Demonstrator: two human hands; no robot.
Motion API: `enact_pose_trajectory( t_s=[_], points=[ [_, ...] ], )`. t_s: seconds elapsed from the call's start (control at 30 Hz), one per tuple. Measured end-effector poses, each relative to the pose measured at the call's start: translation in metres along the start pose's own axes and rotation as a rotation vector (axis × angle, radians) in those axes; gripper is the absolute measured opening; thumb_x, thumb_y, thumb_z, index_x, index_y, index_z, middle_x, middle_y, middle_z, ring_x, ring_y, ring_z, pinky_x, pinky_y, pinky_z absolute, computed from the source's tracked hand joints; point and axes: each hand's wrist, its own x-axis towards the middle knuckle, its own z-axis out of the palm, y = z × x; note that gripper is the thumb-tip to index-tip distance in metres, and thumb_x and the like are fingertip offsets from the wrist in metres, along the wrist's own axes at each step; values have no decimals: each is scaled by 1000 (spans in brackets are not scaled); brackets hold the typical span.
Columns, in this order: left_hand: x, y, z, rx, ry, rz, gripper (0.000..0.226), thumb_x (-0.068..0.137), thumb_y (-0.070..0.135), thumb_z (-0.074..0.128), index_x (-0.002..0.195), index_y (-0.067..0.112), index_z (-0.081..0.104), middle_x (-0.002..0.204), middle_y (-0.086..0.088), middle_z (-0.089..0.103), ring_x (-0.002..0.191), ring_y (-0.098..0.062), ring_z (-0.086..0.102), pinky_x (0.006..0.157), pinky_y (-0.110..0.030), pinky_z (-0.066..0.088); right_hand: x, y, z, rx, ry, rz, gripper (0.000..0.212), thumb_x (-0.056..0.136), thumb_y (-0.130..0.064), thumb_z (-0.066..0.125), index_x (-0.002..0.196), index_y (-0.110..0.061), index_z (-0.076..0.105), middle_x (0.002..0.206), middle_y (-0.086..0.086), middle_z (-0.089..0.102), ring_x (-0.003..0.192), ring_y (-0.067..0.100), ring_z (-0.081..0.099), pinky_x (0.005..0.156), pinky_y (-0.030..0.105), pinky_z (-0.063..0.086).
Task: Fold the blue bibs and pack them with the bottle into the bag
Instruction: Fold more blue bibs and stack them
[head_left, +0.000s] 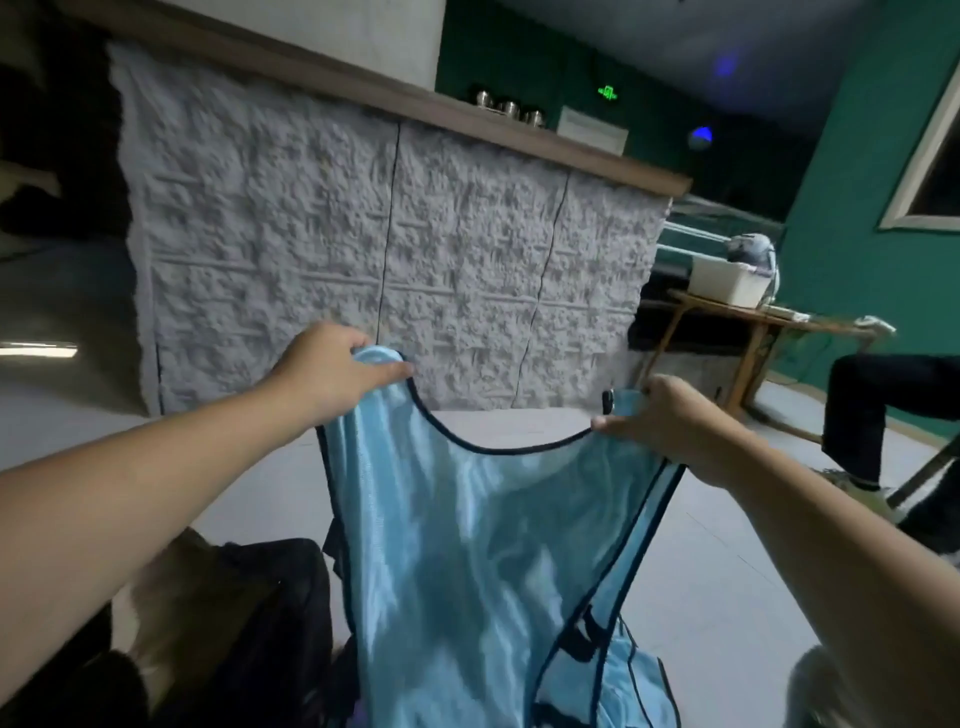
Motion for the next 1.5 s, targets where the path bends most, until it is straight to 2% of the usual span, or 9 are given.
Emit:
enact_pose_trajectory(
  t_s=[0.1, 0.17, 0.3, 0.47, 0.57, 0.7, 0.97, 1.27, 1.5],
  points=[
    [-3, -19, -10, 28, -97, -59, 58, 70, 55, 88, 65, 14, 47, 63, -6, 40, 58, -19, 40, 58, -33, 27, 11, 10, 12, 132, -135, 22, 70, 52, -35, 102, 100, 0, 66, 100, 24, 74, 92, 42, 73, 86, 61, 59],
    [-4, -29, -16, -62, -169, -128, 44, 66, 38, 88, 61, 14, 51, 63, -4, 46, 61, -20, 45, 61, -32, 32, 18, 17, 20, 77, -125, 16, 53, 63, -16, 98, 103, -4, 65, 104, 21, 72, 96, 41, 70, 89, 60, 58],
    [5, -44, -24, -129, -193, -199, 9, 55, 22, 61, 56, 15, 54, 64, -5, 45, 67, -19, 40, 67, -37, 29, 28, 27, 34, -173, -29, 40, 66, 64, -25, 98, 115, -19, 58, 114, 4, 60, 102, 30, 62, 89, 46, 57],
    [10, -54, -27, -68, -227, -242, 13, 76, 17, 80, 72, 7, 73, 86, -26, 71, 72, -23, 57, 69, -35, 41, 28, 21, 33, -130, -18, 58, 28, 73, -23, 92, 79, -2, 75, 71, 15, 69, 65, 34, 64, 58, 34, 46],
    [8, -44, -21, -108, -284, -250, 18, 79, 18, 87, 72, 8, 74, 87, -21, 74, 76, -24, 62, 71, -32, 44, 19, 5, 36, 92, -59, 94, 21, 77, -16, 89, 78, 0, 75, 81, 22, 75, 77, 39, 73, 72, 50, 63],
    [-2, -25, -5, -275, -368, -333, 16, 82, 8, 82, 81, 3, 67, 76, -17, 67, 69, -26, 63, 61, -33, 46, -5, -29, 43, 406, -138, 131, 27, 86, -2, 79, 99, 18, 67, 97, 35, 72, 89, 49, 72, 89, 65, 56],
    [-24, 21, 29, -338, -333, -304, 17, 79, -7, 79, 79, 6, 68, 79, -15, 67, 69, -25, 63, 67, -34, 51, -27, -61, 64, 632, -293, 105, 16, 89, 21, 56, 87, 13, 70, 82, 27, 68, 65, 32, 68, 60, 35, 59],
    [-30, 35, 36, -221, -392, -301, 18, 82, 8, 84, 92, 11, 70, 97, -4, 64, 100, -23, 58, 82, -31, 44, -38, -77, 82, 627, -355, 91, 13, 84, 22, 59, 94, 21, 67, 77, 27, 68, 65, 32, 68, 60, 34, 59],
    [-31, 42, 33, -317, -327, -360, 35, 66, 1, 93, 88, 14, 69, 97, -10, 70, 100, -27, 65, 90, -38, 55, -46, -85, 88, 696, -303, 145, 21, 83, 17, 69, 104, 18, 67, 91, 33, 72, 70, 35, 70, 58, 34, 60]
  ],
)
